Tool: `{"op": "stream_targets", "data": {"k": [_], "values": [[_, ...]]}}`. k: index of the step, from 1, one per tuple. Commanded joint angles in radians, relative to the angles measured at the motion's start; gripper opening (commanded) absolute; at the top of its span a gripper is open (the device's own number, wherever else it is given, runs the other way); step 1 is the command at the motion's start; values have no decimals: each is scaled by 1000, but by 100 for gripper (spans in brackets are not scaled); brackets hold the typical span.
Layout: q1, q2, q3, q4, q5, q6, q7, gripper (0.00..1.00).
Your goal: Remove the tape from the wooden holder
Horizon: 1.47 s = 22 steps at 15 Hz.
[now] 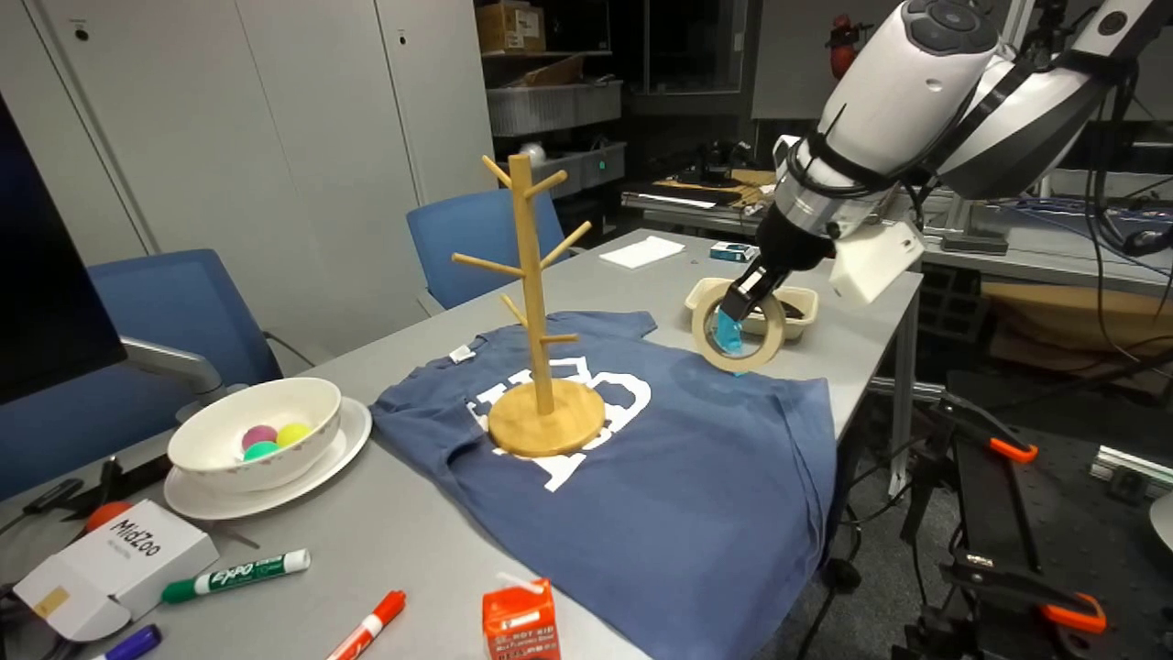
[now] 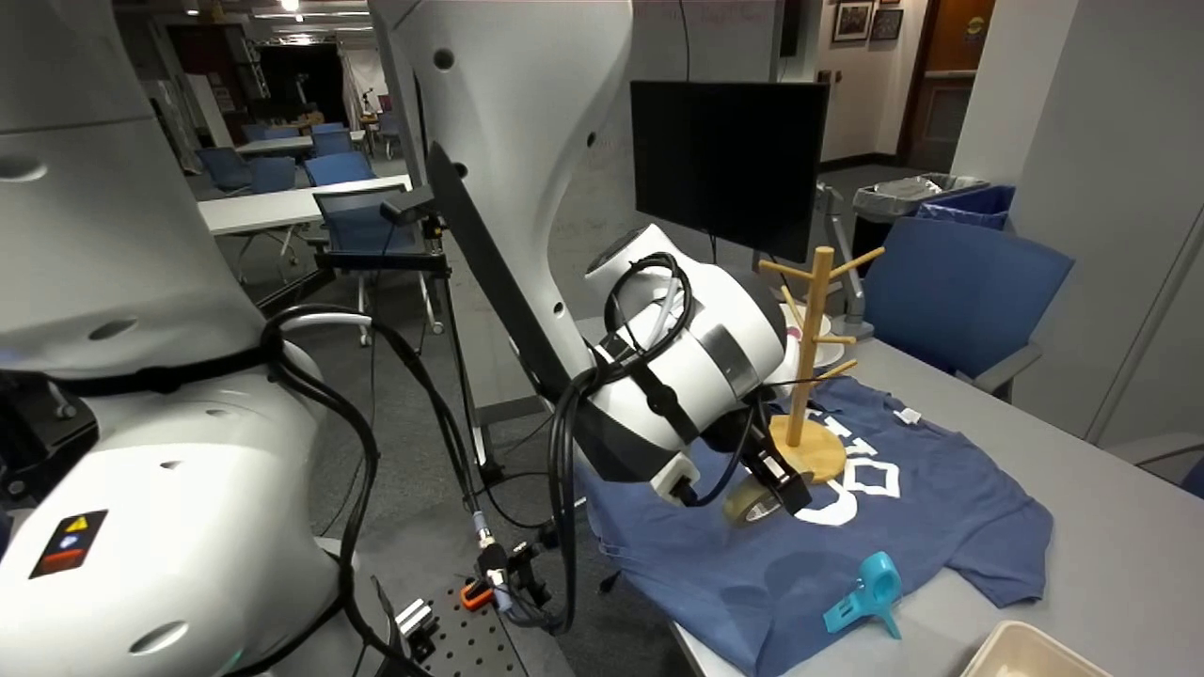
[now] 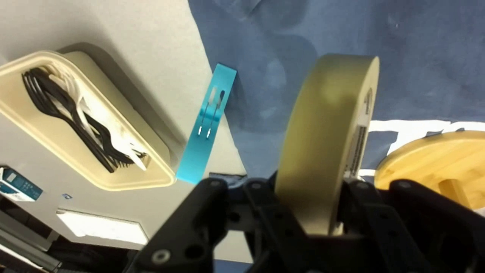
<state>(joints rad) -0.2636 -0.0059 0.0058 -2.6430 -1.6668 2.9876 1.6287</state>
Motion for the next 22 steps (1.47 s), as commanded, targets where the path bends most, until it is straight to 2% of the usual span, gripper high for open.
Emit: {"op": "stream_targets", "data": {"k": [1,8,10,18,19,22], "values": [[-7,90,-9,64,-16,46,17,2],[-8,239,-2,178,-1,104,24,2],[-7,259,-3,190,14,90,12,36],[12,216,-5,151,34,-82,-24,95],[15,208,-1,148,33,-93,-24,99],[25,184,10,137,36,-112,-36,100]]}}
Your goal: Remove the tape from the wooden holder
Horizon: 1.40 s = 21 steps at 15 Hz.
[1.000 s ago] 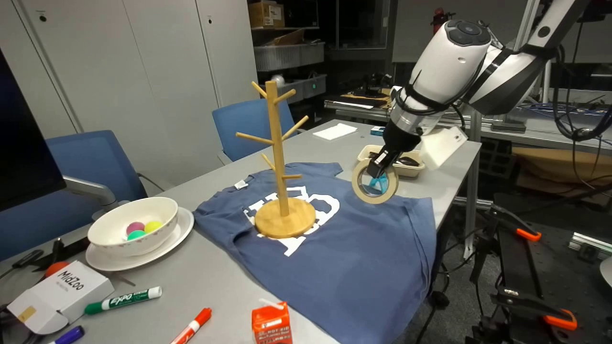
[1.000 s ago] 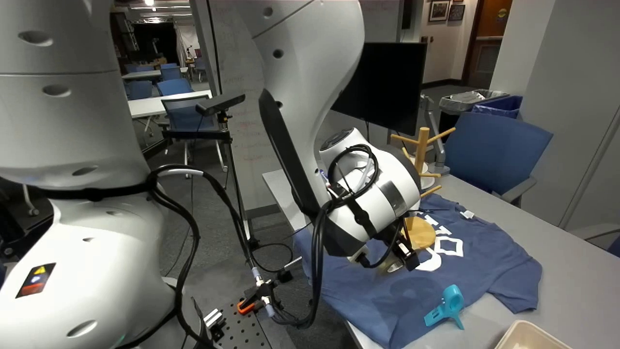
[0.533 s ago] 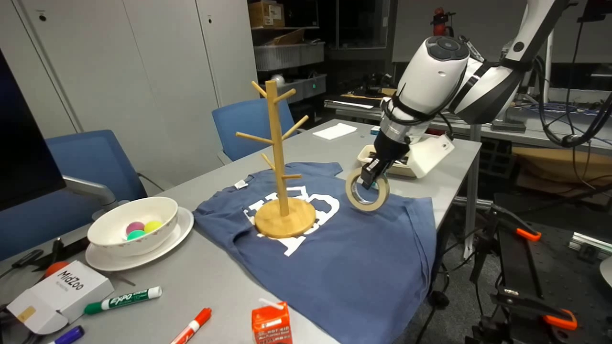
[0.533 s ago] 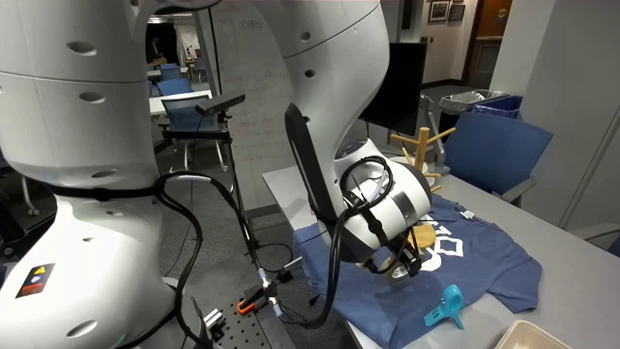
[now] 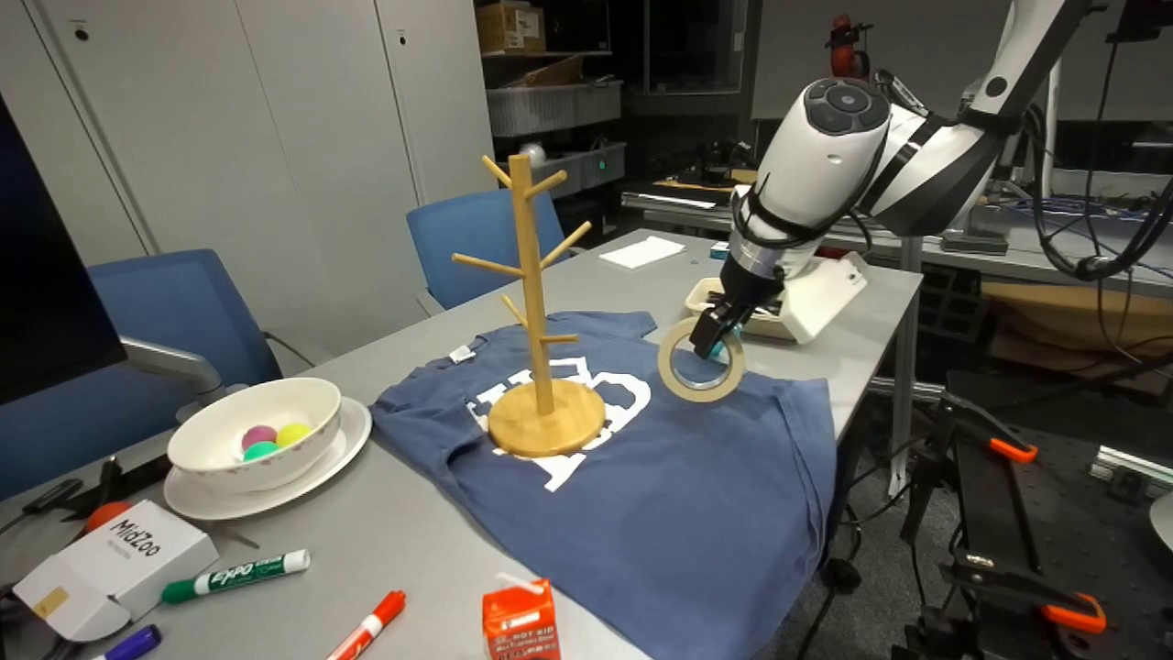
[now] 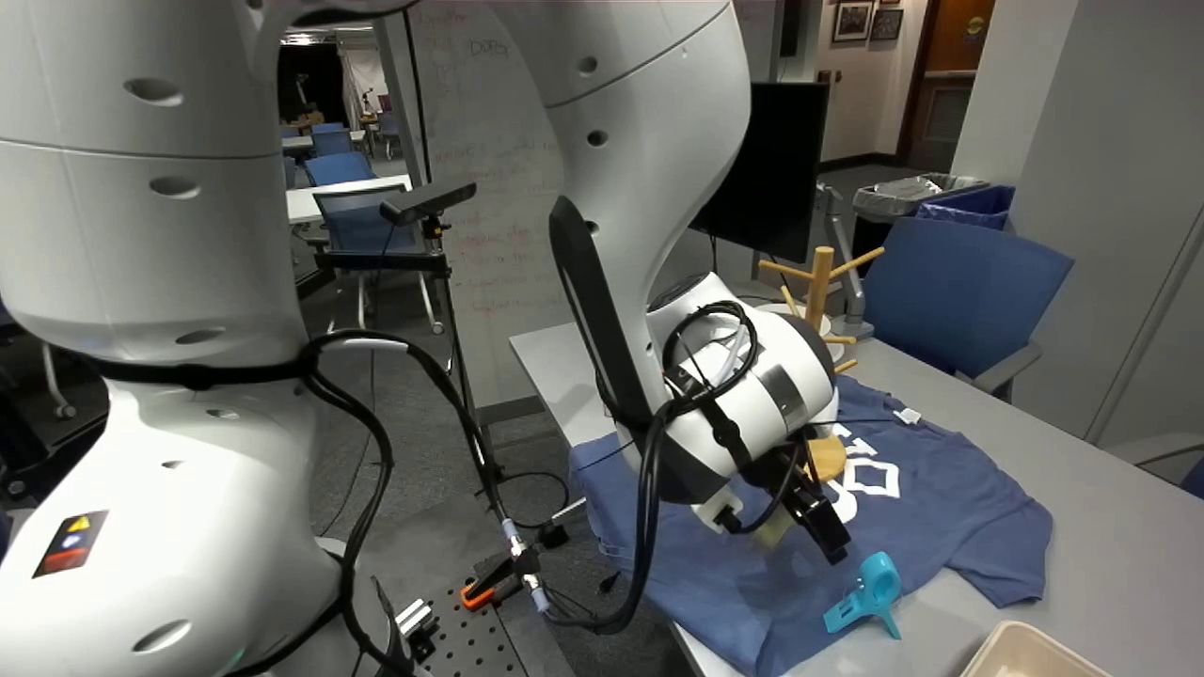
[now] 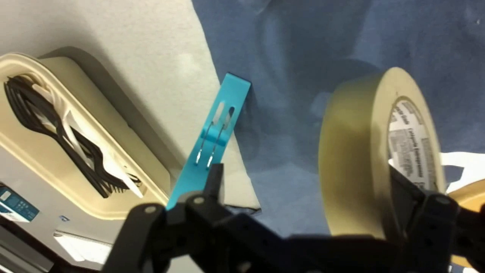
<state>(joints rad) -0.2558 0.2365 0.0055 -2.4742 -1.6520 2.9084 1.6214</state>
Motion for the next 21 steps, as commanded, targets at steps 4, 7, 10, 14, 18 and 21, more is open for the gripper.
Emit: {"op": "stream_targets", "data": {"k": [4,7,10,14,18,21], "values": [[30,-105,25,-53,23,-33,-49,100],[6,-85,20,-60,130,73,-145,100],[35,-20,-28,-117,412,139,-388,100],[47,-14,7,-165,741,99,-665,100],[-39,-63,174,-180,990,20,-872,100],[81,-134,150,-179,1208,-30,-1038,100]]}}
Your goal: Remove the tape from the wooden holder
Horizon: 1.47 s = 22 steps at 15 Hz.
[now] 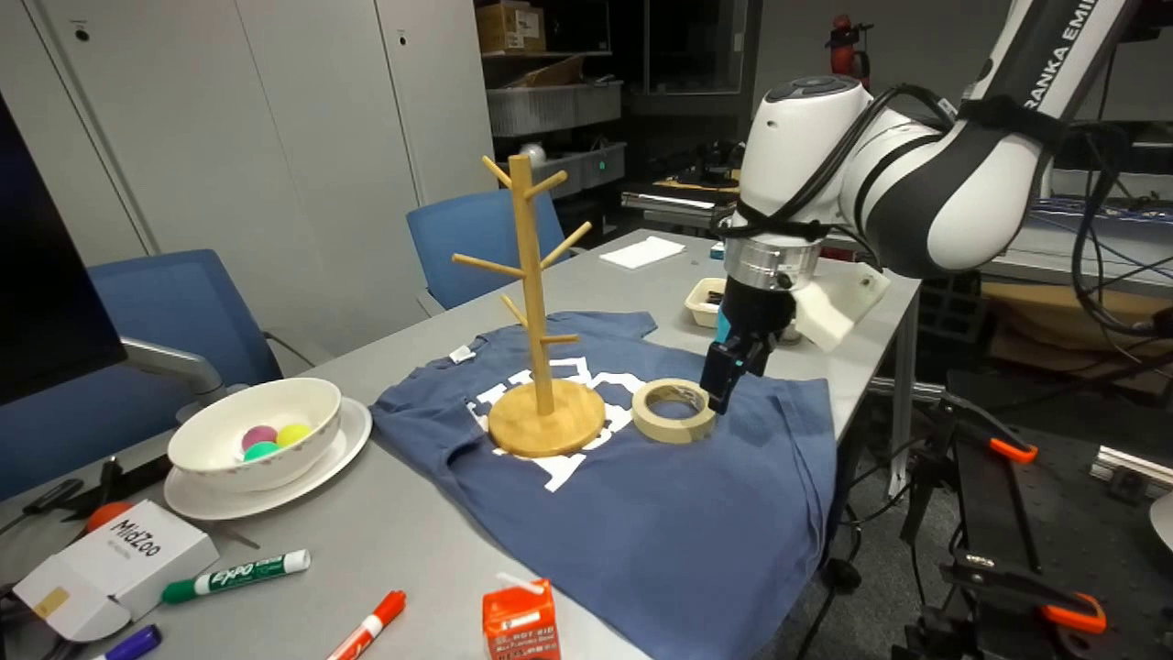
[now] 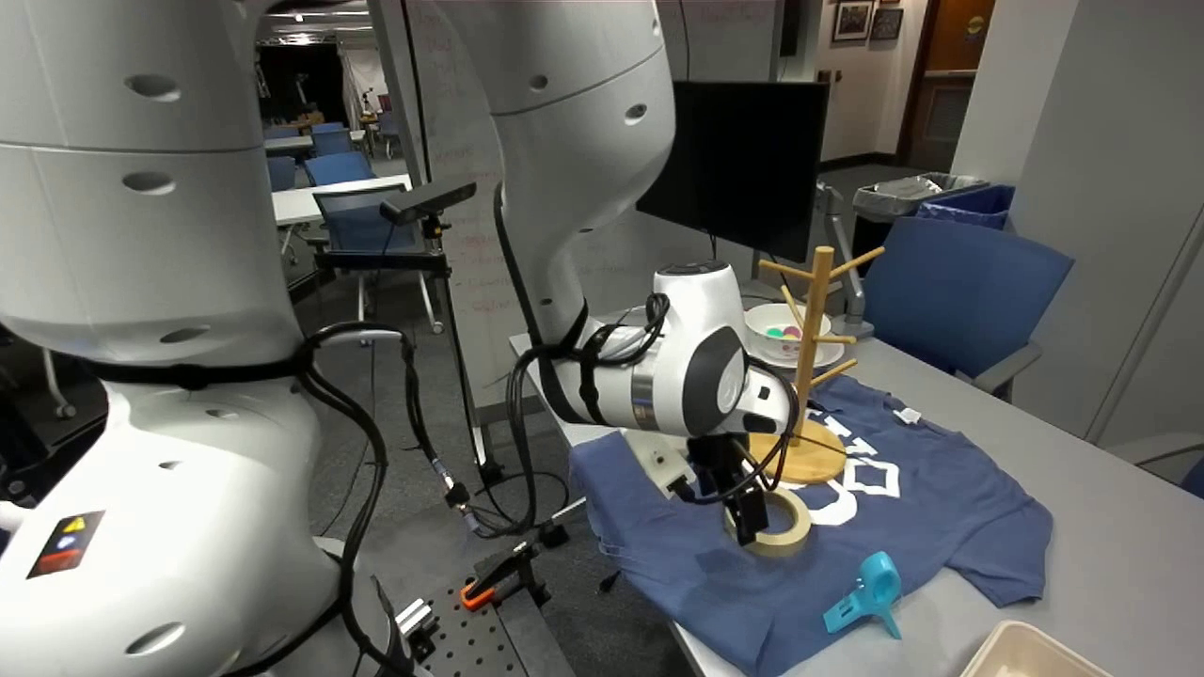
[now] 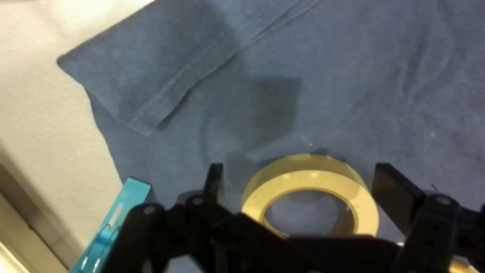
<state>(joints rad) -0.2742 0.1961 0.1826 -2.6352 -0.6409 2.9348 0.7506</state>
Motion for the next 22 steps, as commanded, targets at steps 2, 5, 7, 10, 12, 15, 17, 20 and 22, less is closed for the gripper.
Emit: {"op": "stream_targets", "data": {"k": [2,5,7,10,12,15,17,20,22], "values": [[45,-164,66,-6,236,-121,-211,100],[91,-271,80,17,258,-204,-251,100],[106,-332,92,29,250,-242,-260,100],[188,-412,44,34,236,-276,-267,100],[210,-456,47,28,237,-279,-267,100],[205,-437,59,38,222,-250,-237,100],[212,-465,66,32,225,-250,-239,100],[211,-475,68,22,226,-249,-240,100],[211,-475,68,21,226,-249,-240,100]]}}
